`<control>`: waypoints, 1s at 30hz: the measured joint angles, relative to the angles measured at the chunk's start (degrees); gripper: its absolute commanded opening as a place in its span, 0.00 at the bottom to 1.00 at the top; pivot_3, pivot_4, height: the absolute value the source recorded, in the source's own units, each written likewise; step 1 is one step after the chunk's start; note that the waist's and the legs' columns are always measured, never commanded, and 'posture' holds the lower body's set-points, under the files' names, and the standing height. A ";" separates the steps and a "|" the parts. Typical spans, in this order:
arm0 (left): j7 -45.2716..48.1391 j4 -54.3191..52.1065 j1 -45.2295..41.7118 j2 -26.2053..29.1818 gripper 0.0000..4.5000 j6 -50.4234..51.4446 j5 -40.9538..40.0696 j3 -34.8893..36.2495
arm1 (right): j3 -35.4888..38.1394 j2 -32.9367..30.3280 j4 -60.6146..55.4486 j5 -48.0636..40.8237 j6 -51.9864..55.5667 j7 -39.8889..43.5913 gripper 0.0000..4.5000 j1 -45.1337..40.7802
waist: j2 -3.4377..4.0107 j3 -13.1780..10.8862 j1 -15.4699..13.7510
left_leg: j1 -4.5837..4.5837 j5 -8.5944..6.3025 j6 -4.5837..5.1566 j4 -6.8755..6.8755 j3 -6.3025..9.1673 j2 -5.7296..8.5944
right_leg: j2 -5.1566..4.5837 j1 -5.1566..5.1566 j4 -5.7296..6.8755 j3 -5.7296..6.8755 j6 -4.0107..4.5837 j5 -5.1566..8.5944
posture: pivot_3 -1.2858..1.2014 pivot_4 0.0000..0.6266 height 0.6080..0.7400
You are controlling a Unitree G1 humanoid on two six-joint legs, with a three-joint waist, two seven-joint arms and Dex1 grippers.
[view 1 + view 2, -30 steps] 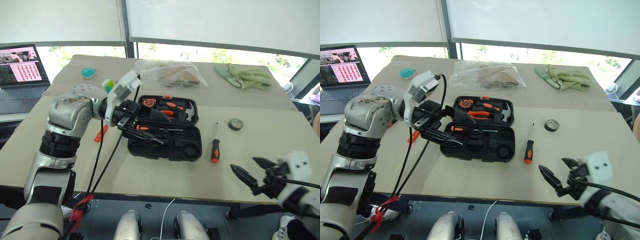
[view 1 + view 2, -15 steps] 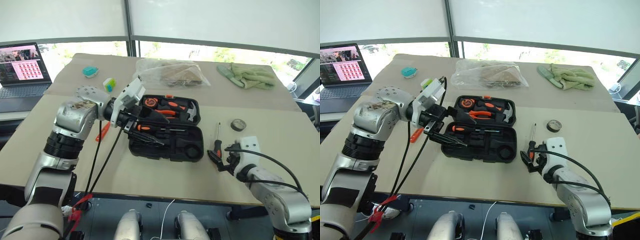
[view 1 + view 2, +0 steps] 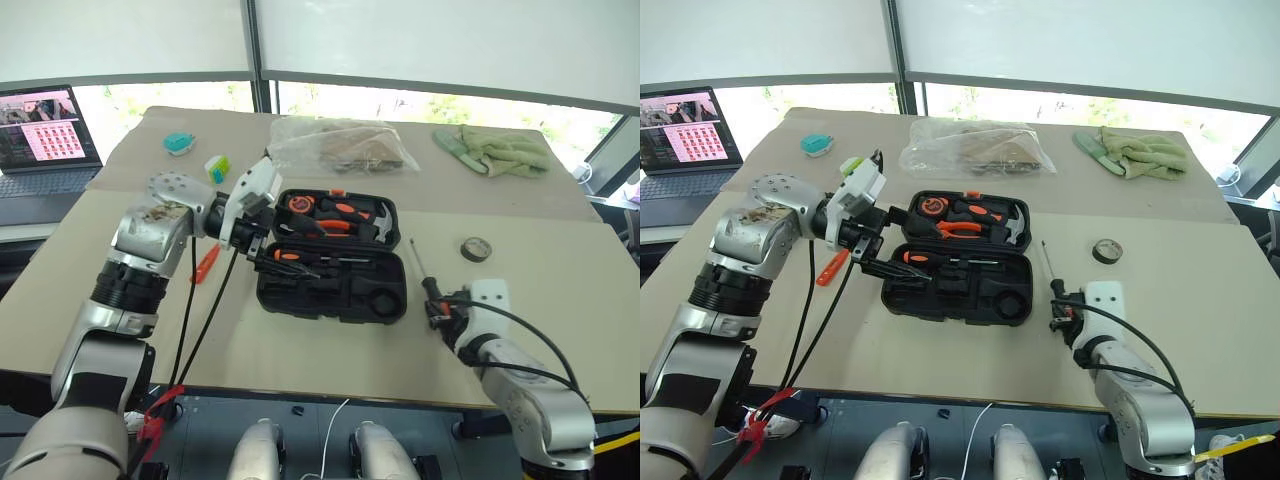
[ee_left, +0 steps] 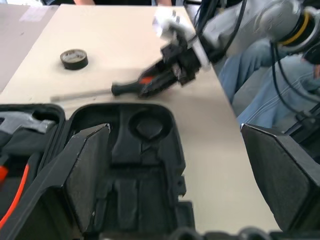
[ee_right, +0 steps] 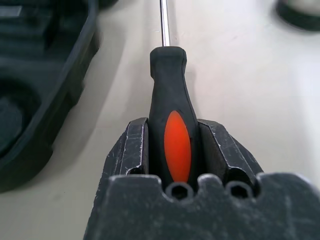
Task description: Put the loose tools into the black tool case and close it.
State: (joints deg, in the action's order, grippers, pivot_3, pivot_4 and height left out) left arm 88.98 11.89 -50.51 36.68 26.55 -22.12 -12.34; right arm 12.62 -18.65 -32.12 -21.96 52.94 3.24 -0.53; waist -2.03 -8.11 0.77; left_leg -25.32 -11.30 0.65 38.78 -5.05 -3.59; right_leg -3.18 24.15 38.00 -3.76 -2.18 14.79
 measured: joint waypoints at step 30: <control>-6.33 -12.43 9.97 8.59 1.00 6.02 -0.85 4.49 | -31.85 -14.87 64.95 20.66 -55.35 65.86 0.23 -46.69 | 0.10 -0.31 -0.11 | 0.02 -0.02 0.01 -0.13 -0.14 -0.20 | 0.24 0.10 0.04 -0.03 0.18 0.09 | 0.52 0.24 1.00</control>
State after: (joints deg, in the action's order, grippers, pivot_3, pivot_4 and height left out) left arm 82.64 -0.53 -40.54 45.27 32.57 -22.97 -7.85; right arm -19.22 -33.52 32.82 -1.30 -2.41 69.10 -47.22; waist -1.93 -8.42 0.66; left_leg -25.30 -11.32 0.66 38.65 -5.19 -3.80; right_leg -2.94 24.25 38.04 -3.79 -1.99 14.88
